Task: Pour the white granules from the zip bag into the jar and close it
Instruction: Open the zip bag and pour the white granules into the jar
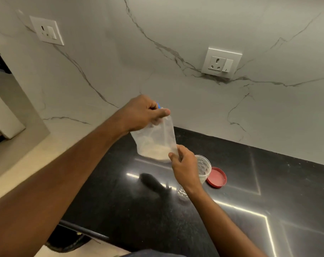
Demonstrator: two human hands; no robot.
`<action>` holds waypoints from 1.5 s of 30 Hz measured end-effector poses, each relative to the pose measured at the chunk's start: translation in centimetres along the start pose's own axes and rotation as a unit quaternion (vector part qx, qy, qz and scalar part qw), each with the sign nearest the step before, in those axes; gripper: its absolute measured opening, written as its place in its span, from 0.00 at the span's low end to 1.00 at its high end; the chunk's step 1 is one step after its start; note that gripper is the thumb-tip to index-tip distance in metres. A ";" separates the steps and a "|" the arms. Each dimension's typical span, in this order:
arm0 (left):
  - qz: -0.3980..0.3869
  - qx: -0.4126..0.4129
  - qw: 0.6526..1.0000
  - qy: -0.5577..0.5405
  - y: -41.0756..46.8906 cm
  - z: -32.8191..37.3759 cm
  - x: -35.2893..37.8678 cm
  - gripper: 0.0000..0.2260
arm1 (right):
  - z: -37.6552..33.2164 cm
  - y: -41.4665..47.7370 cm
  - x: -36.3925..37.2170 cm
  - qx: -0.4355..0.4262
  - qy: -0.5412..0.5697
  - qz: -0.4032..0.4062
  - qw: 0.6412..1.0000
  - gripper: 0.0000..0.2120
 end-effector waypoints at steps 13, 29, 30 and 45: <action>0.017 0.082 0.983 -0.164 2.7 7.2 0.3 0.20 | -0.8 -0.6 -11.8 -0.029 0.300 0.131 0.945 0.05; -0.064 0.071 0.945 -0.314 3.6 8.1 14.3 0.19 | 4.7 -4.3 -25.8 -0.103 0.156 0.244 0.952 0.07; -0.066 0.065 0.939 -0.332 3.6 7.9 15.0 0.20 | 4.9 -4.3 -26.0 -0.098 0.144 0.242 0.954 0.08; -0.084 0.021 0.933 -0.349 3.2 2.7 17.0 0.12 | 4.0 -2.7 -26.3 -0.101 0.002 0.166 0.981 0.04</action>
Point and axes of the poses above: each hand's wrist, its own y-axis towards the middle knuckle, its own x-axis out of the palm, z = x × y, the point moved 2 cm from there along y, towards the middle knuckle, and after that the axes turned 8 degrees about x, right-handed, at the moved point
